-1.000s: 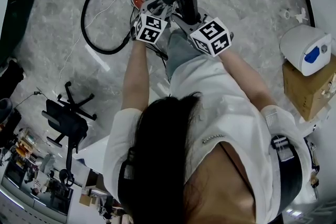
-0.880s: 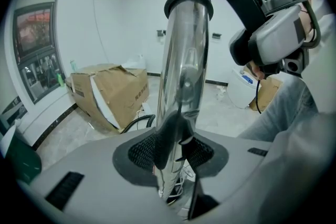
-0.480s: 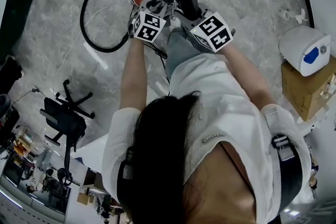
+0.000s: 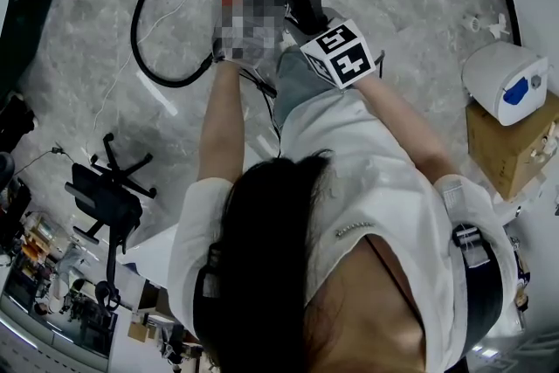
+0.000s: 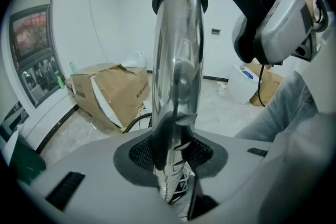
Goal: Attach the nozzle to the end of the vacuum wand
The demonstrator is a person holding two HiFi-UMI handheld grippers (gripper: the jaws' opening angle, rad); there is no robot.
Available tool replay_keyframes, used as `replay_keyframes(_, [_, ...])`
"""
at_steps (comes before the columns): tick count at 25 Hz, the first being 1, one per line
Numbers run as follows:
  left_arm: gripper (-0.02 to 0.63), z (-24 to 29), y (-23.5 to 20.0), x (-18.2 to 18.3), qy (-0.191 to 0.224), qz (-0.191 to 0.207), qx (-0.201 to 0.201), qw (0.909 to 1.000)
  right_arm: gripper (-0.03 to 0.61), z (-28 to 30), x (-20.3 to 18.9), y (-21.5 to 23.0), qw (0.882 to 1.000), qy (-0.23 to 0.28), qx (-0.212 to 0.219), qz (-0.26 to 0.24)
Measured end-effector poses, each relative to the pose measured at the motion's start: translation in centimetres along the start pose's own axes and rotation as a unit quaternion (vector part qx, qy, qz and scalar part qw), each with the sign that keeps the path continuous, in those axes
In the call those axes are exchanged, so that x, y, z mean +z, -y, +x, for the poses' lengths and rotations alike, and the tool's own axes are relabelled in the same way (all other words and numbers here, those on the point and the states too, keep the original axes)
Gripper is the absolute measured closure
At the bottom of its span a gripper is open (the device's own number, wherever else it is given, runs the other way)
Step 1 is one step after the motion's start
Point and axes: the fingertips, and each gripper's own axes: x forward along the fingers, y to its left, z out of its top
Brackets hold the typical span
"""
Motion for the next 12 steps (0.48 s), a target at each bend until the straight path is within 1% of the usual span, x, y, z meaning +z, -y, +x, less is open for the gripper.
replay_keyframes(3, [0.491, -0.16, -0.04, -0.03, 0.002, -0.003, -0.002, 1.0000, 0.508, -0.01, 0.04, -0.29, 1.000, -0.006, 0.004, -0.004])
replay_keyframes(7, [0.491, -0.21, 0.15, 0.05, 0.003, -0.011, -0.006, 0.9999, 0.508, 0.25, -0.68, -0.19, 0.999, 0.002, -0.006, -0.048])
replay_keyframes(10, [0.491, -0.15, 0.07, 0.09, 0.004, -0.011, -0.006, 0.9999, 0.508, 0.45, -0.73, -0.25, 0.999, 0.008, 0.014, -0.037])
replay_keyframes(12, [0.491, -0.09, 0.04, 0.04, 0.002, -0.011, -0.009, 0.9999, 0.506, 0.57, -0.70, -0.31, 0.999, 0.009, 0.017, -0.032])
